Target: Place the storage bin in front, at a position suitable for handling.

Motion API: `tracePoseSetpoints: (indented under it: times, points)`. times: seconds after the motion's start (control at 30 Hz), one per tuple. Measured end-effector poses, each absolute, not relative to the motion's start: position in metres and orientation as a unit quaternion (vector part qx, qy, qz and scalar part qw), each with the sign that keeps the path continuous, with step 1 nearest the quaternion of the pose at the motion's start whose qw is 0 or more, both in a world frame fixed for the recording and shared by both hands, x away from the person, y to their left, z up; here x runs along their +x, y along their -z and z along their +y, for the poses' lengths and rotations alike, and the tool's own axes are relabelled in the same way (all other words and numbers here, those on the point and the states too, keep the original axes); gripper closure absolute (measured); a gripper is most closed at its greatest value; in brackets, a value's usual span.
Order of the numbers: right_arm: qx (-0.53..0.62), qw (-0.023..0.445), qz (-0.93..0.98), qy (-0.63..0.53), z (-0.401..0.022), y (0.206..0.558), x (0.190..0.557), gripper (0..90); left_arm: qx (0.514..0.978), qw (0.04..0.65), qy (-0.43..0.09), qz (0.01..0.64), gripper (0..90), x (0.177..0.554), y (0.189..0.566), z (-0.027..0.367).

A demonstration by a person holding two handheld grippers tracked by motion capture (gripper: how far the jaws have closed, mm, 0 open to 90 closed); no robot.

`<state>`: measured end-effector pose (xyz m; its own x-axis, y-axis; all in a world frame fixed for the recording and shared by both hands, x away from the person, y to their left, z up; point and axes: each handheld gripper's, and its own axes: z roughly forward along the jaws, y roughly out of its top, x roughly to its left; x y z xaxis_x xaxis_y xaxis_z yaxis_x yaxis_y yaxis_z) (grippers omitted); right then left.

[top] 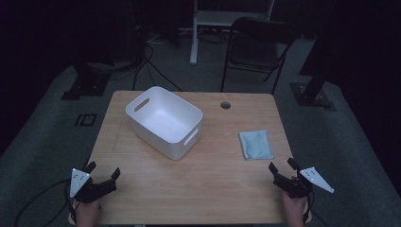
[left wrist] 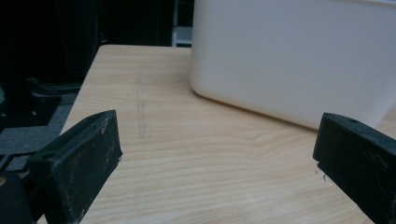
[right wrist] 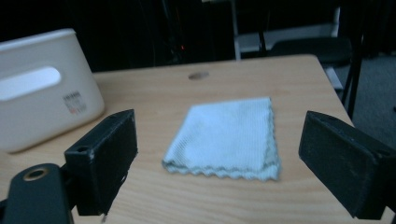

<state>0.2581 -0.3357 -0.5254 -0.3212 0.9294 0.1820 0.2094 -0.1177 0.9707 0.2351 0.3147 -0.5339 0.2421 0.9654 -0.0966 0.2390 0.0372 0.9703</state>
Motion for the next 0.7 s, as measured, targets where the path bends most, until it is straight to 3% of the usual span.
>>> tracePoseSetpoints:
  times: [0.7]
  points:
    - [0.526, 0.249, 0.616, -0.531, -0.338, 0.535, 0.274, 11.8, 0.606, 0.522, -0.351, 0.487, 1.4, 0.236, 0.532, 0.307]
